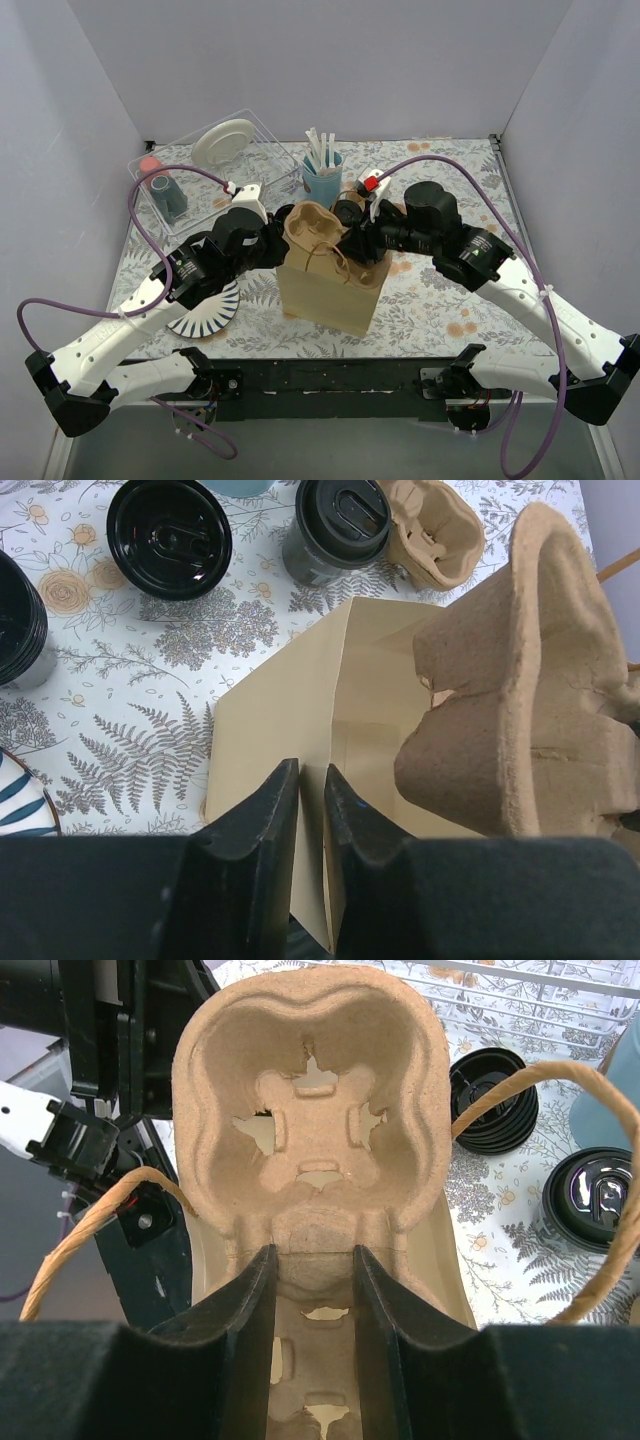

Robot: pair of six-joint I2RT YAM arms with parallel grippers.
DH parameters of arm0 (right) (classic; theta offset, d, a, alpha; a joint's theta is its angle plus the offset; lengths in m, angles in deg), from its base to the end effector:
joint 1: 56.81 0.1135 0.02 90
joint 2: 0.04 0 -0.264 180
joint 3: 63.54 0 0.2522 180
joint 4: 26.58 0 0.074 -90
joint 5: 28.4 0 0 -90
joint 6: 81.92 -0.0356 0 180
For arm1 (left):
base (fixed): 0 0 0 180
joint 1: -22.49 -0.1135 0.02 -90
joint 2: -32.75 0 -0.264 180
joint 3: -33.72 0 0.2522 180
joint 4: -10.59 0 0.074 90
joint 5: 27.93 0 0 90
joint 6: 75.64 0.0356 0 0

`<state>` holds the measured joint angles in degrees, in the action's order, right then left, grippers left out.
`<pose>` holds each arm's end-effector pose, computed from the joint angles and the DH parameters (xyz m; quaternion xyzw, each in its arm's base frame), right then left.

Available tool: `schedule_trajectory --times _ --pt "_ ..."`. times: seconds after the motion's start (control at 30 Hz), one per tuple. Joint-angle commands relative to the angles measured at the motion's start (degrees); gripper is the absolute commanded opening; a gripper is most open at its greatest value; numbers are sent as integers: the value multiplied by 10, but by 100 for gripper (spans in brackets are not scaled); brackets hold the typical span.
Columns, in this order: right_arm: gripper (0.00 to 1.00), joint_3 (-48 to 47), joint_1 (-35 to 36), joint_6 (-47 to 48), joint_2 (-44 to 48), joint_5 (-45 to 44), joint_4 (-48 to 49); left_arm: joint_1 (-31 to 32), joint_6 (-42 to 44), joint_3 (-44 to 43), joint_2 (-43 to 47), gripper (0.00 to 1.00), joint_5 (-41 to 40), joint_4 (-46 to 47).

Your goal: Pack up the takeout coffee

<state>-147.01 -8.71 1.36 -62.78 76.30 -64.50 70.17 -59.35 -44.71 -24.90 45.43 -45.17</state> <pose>0.1526 0.1836 0.4054 -0.3531 0.7199 0.3624 0.4751 0.1443 -0.1433 0.3640 -0.2628 0.8400 -0.3357 0.3356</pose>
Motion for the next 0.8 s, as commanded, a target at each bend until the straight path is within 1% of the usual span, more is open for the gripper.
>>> schedule_trajectory --times 0.0,0.03,0.1,0.13,0.33,0.4,0.5,0.77 --pt "25 -15 3 27 2 -5 -19 -3 6 -28 5 17 1 2" --pt "25 -15 5 29 2 -13 -24 -3 6 -29 5 22 1 0" --pt "25 -16 5 35 3 -20 -32 -3 6 -35 6 28 -1 -4" --pt "25 -16 5 37 3 -21 -38 -3 5 -39 8 33 -5 -5" --pt "25 -17 5 38 -1 -18 -39 -3 2 -78 11 44 -22 -27" --pt "25 -18 5 38 -2 -18 -39 -3 0 -89 13 48 -41 -41" --pt "25 -18 5 38 -5 -19 -40 -3 -4 -103 16 53 -59 -58" --pt "25 -32 6 50 -9 -34 -61 -3 -13 -107 25 57 -89 -73"
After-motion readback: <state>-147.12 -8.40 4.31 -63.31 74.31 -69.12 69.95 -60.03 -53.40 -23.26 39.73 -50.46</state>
